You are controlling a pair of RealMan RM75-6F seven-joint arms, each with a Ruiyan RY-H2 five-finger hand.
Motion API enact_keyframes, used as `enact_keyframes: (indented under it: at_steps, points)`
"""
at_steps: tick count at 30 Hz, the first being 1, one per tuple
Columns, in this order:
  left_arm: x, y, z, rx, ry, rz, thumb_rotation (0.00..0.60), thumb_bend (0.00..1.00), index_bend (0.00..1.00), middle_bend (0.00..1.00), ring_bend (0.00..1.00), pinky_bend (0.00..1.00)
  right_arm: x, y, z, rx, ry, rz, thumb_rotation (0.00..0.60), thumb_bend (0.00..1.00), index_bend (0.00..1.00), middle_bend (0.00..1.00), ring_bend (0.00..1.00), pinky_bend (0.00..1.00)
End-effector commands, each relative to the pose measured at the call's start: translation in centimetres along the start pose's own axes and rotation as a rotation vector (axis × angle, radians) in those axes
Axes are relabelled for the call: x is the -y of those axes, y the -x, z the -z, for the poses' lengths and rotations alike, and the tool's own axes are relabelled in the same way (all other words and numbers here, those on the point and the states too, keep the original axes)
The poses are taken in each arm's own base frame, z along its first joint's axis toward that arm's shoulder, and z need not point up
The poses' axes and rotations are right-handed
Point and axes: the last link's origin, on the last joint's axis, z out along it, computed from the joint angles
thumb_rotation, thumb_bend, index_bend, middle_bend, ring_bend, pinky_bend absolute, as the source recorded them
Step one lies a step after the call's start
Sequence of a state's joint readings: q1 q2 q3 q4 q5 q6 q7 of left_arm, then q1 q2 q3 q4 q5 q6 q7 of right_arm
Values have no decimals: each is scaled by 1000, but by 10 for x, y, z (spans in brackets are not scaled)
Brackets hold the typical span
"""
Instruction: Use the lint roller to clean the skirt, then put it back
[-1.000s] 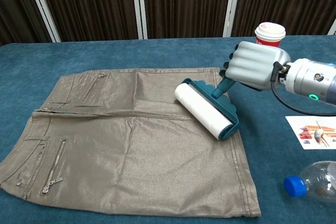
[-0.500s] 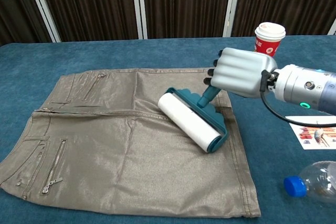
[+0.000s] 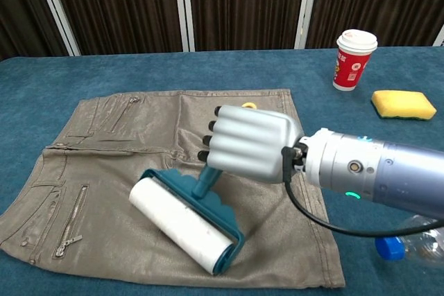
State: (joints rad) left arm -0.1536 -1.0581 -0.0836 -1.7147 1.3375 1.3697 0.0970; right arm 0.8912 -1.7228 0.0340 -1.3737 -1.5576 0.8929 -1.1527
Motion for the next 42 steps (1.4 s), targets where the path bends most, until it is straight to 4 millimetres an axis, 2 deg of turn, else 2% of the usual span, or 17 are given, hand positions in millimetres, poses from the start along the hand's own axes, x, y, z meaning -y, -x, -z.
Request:
enact_keyframes:
  at_steps: [1, 6, 10, 21, 27, 32, 42]
  points:
    - [0, 0, 0, 0, 2, 1, 600, 0, 0, 0, 0, 0, 7, -7, -3, -10, -15, 0, 600, 982, 470, 492, 380, 428]
    - [0, -1, 1, -1, 4, 4, 600, 0, 0, 0, 0, 0, 4, -1, 0, 13, 3, 15, 600, 982, 470, 492, 380, 428]
    - [0, -1, 1, -3, 6, 4, 600, 0, 0, 0, 0, 0, -8, 14, 8, 56, 35, 40, 600, 982, 470, 492, 380, 428]
    - [-2, 1, 1, 0, 7, -2, 600, 0, 0, 0, 0, 0, -66, 84, 53, 255, 179, 94, 600, 981, 471, 493, 383, 428]
    - [-4, 3, 1, 6, 9, -8, 600, 0, 0, 0, 0, 0, -84, 104, 68, 298, 222, 113, 600, 980, 471, 495, 382, 428]
    - [-5, 4, 0, 7, 11, -11, 600, 0, 0, 0, 0, 0, -81, 99, 70, 270, 210, 98, 600, 981, 473, 497, 384, 428]
    - [-4, 2, 1, 3, 14, -3, 600, 0, 0, 0, 0, 0, -38, 50, 43, 122, 107, 47, 600, 981, 475, 499, 385, 430]
